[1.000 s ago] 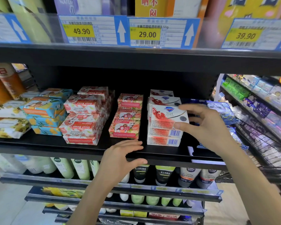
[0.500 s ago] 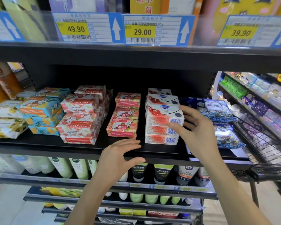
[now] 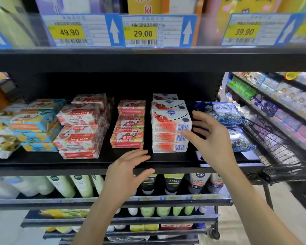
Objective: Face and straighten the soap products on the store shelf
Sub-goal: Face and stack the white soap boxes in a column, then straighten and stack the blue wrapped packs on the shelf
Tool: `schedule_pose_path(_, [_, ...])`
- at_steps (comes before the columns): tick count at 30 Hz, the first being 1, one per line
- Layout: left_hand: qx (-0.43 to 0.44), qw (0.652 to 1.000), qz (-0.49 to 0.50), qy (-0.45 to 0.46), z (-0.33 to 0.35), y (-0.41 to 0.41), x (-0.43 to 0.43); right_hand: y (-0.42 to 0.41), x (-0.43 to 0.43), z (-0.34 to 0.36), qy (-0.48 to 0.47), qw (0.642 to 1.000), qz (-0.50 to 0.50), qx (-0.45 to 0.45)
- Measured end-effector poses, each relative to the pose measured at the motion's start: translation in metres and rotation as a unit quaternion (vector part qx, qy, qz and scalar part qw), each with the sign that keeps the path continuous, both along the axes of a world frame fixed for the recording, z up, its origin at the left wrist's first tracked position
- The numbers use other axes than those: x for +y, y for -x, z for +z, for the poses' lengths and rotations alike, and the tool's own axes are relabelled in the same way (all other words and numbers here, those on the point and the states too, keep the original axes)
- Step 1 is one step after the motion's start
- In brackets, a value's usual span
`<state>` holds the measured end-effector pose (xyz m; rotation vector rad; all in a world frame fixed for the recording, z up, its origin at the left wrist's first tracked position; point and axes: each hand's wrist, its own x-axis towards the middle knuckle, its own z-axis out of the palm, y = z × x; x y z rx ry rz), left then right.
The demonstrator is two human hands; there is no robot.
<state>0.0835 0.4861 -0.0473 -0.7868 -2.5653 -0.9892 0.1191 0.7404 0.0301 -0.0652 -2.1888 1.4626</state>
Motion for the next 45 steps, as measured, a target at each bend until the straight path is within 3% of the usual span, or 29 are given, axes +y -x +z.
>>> schedule_pose_path(8, [0.036,0.999,-0.008,0.000,-0.003,-0.016,0.031,-0.015,0.072,0.027,-0.188,0.973,-0.129,0.029])
schedule_pose_path(12, [0.067,0.996,0.058,0.002,-0.012,-0.029,0.056,0.007,0.131,0.033,-0.276,0.953,-0.110,-0.061])
schedule_pose_path(16, [0.080,0.991,0.107,-0.003,-0.018,-0.039,0.073,0.026,0.158,0.033,-0.301,0.946,-0.042,-0.111])
schedule_pose_path(27, [0.040,0.996,0.079,-0.016,-0.008,-0.046,0.122,0.058,0.183,0.020,-0.254,0.957,0.040,-0.133])
schedule_pose_path(32, [-0.014,0.995,0.085,-0.056,-0.001,-0.049,0.124,0.060,0.183,0.016,-0.230,0.969,0.029,-0.085])
schedule_pose_path(40, [-0.031,0.993,0.091,-0.063,0.007,-0.058,0.128,0.030,0.173,0.014,-0.141,0.990,0.011,-0.007])
schedule_pose_path(42, [-0.028,0.991,0.090,-0.097,0.015,-0.065,0.133,0.010,0.168,0.014,-0.125,0.992,0.030,0.008])
schedule_pose_path(45, [-0.098,0.964,0.054,-0.240,0.039,-0.080,0.149,-0.021,0.161,0.004,-0.108,0.991,0.058,0.046])
